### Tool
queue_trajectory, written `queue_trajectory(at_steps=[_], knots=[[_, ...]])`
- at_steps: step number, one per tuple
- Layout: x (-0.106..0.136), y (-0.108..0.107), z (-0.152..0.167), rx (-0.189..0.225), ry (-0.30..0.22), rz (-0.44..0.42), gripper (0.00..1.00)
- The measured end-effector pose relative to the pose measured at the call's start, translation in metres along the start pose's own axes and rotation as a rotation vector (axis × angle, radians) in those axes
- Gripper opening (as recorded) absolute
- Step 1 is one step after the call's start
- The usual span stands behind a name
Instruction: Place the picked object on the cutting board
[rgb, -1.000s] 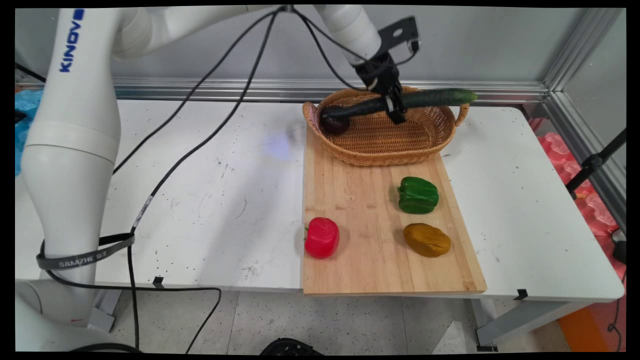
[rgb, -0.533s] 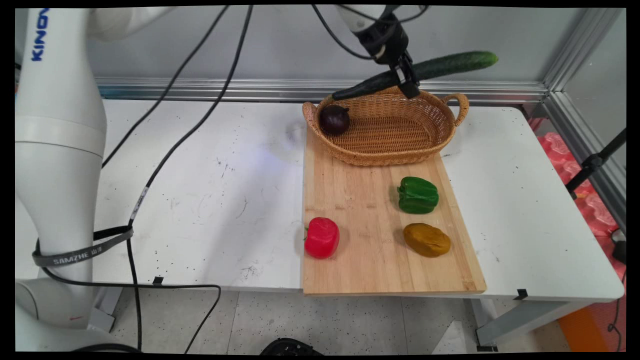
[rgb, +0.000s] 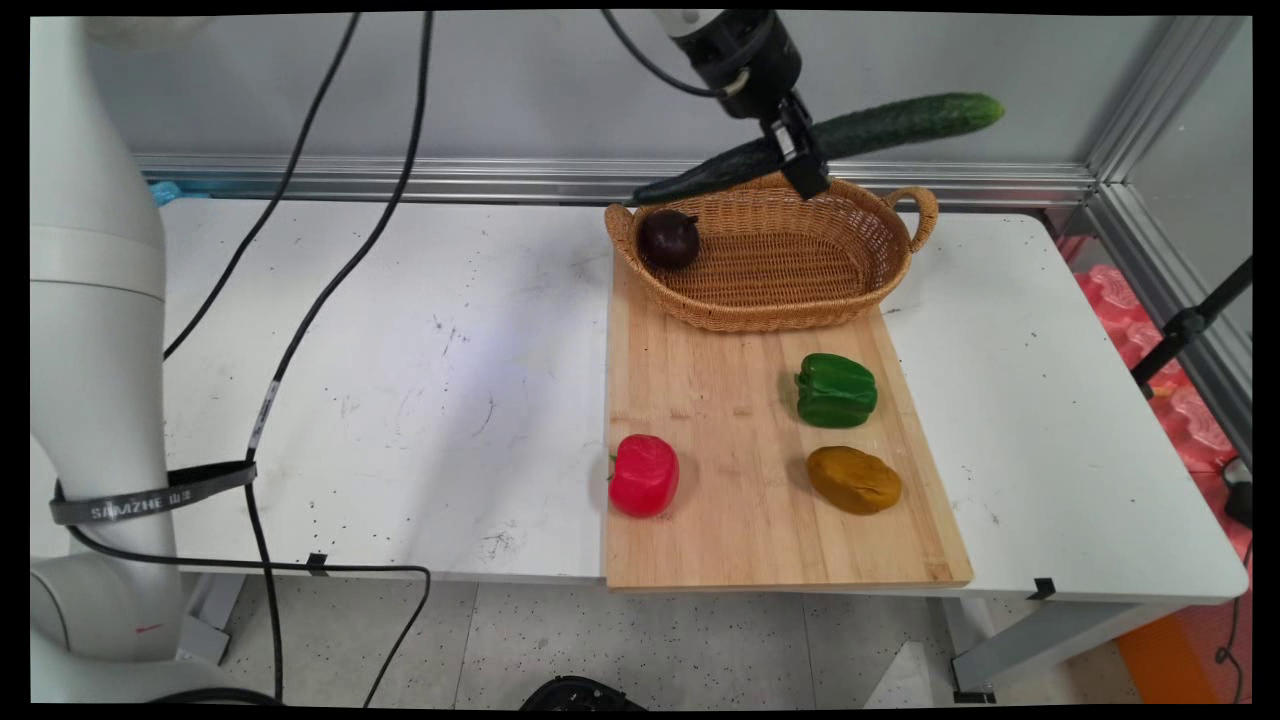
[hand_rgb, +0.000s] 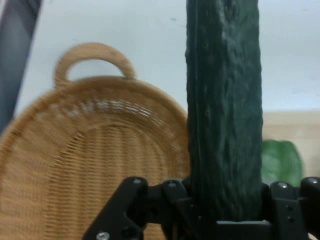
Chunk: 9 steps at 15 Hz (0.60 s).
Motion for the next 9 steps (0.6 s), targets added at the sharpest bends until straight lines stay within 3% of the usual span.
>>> queue_trajectory(at_steps=[3,9], knots=[[-0.012,0.026,-0.008,-0.053,-0.019,0.009,0.00],[-0.035,0.071,-0.007,-0.168,-0.050,0.119,0.00]])
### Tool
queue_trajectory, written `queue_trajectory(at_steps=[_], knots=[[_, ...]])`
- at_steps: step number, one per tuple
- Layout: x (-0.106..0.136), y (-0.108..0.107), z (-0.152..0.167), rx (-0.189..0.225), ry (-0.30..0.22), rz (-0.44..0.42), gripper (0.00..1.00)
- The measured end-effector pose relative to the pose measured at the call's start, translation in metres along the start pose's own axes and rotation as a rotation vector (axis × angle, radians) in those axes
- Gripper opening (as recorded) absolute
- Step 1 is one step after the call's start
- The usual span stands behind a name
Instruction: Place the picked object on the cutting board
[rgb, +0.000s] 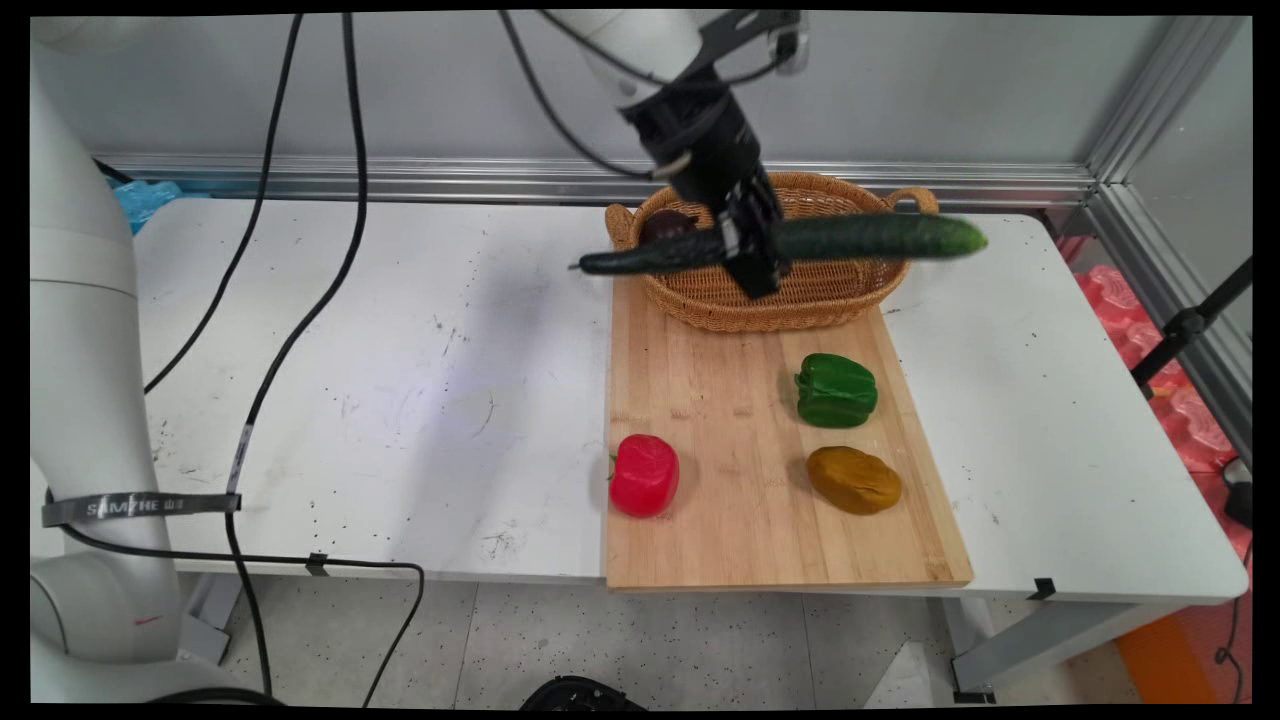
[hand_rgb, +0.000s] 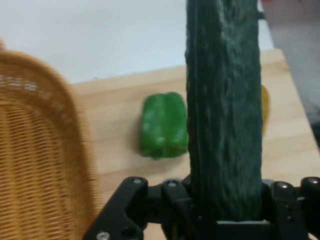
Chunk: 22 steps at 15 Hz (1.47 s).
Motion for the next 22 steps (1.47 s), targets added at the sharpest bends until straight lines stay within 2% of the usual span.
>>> queue_trajectory(at_steps=[5,9,15,22], knots=[[-0.016,0.022,0.021,-0.086,-0.018,0.130,0.00],[-0.032,0.025,0.043,-0.121,-0.041,0.222,0.00],[-0.047,0.020,0.075,-0.131,-0.065,0.261,0.00],[-0.056,0.013,0.118,-0.104,-0.095,0.180,0.00]])
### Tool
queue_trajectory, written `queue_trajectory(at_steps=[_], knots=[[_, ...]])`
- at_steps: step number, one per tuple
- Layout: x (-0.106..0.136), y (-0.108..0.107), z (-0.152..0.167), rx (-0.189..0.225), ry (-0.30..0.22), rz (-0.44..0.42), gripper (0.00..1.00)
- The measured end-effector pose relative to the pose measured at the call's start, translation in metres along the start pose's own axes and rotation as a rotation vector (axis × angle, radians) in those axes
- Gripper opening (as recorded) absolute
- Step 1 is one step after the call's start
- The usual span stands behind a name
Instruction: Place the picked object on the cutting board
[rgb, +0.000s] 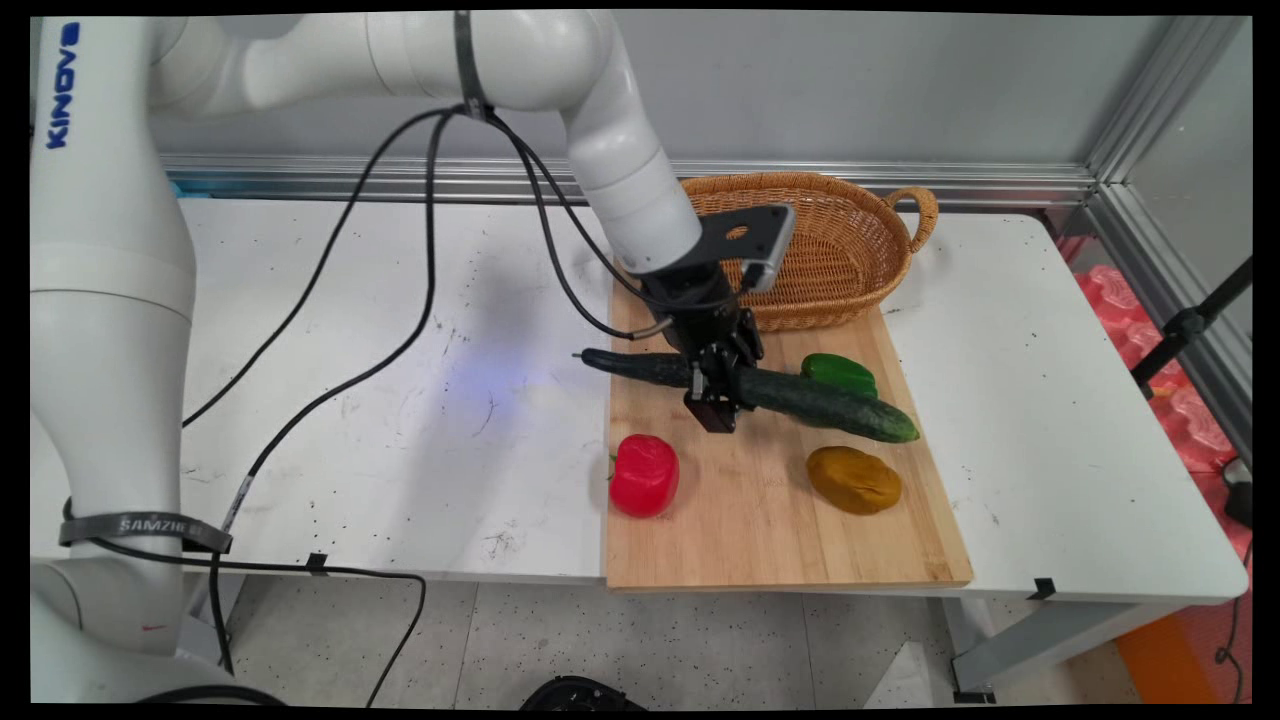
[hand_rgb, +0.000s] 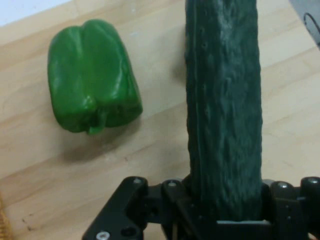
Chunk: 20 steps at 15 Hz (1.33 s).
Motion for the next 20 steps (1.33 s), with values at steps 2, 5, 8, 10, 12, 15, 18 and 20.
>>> queue_trajectory(at_steps=[2,5,8,10,12,15,18,20], knots=[[-0.001,-0.002,0.010,0.004,-0.006,-0.027,0.00],[-0.001,-0.004,0.018,0.008,-0.012,-0.050,0.00],[-0.003,-0.005,0.028,0.010,-0.021,-0.076,0.00],[-0.004,-0.006,0.032,0.011,-0.025,-0.083,0.00],[-0.005,-0.006,0.036,0.009,-0.029,-0.083,1.00],[-0.006,-0.006,0.037,0.004,-0.032,-0.075,1.00],[-0.004,-0.007,0.035,0.005,-0.029,-0.070,1.00],[-0.003,-0.009,0.032,0.008,-0.023,-0.069,1.00]])
